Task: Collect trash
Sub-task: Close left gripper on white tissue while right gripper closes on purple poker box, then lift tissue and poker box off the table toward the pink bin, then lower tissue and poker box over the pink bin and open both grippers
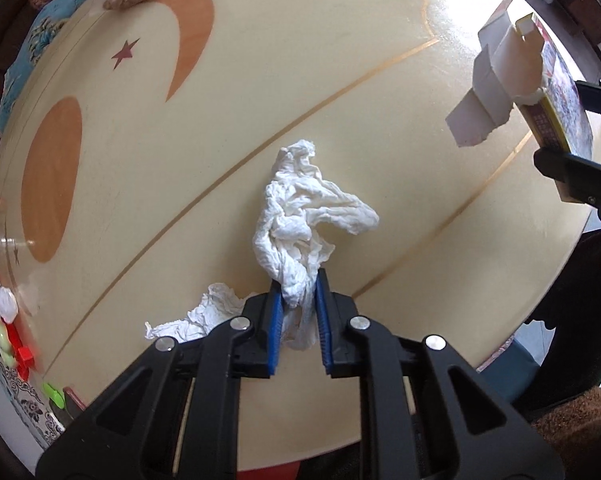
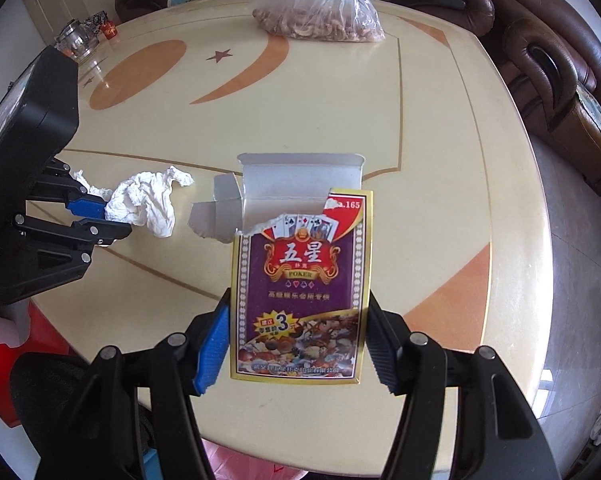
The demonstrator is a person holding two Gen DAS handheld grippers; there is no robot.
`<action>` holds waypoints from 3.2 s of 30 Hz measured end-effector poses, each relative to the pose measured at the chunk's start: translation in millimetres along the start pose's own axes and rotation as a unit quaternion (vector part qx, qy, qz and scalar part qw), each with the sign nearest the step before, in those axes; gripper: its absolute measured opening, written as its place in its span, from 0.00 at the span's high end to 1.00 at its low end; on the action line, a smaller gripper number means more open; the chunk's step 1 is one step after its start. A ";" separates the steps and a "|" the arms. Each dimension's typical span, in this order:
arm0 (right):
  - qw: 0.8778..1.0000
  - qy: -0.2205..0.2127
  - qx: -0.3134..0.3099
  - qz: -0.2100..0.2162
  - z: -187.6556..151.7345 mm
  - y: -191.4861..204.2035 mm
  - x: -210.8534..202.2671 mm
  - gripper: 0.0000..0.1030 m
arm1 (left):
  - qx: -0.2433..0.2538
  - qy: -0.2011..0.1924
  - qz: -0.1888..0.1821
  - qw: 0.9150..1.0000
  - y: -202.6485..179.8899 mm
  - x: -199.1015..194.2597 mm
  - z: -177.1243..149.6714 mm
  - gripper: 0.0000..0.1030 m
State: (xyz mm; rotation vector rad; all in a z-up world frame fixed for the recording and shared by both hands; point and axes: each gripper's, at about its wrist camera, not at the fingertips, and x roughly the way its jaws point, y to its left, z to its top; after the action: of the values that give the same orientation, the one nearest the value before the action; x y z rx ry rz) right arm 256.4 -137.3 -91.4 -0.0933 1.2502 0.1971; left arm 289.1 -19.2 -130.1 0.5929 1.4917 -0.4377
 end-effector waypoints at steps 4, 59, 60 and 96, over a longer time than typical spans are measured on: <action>1.000 -0.009 0.003 -0.001 -6.6 0.5 -15.9 0.43 | -0.028 -0.015 -0.006 0.999 -0.1 -20.6 -14.1 0.84; 0.997 -0.026 -0.070 0.019 -193.3 59.5 -91.3 0.43 | -0.101 -0.140 -0.073 0.982 -126.5 -55.8 -182.1 0.84; 0.997 -0.025 -0.069 0.017 -197.0 59.0 -88.8 0.43 | -0.102 -0.138 -0.081 0.982 -128.1 -51.3 -182.9 0.84; 0.991 0.111 0.048 0.049 -266.1 28.5 107.5 0.43 | -0.218 -0.002 -0.205 0.954 -156.9 166.8 -163.1 0.84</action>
State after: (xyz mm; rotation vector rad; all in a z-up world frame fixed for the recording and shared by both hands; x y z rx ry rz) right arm 34.9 -146.1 -275.9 0.0312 1.4855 0.2162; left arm 72.0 -27.9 -308.5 -0.0726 1.6452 -0.4070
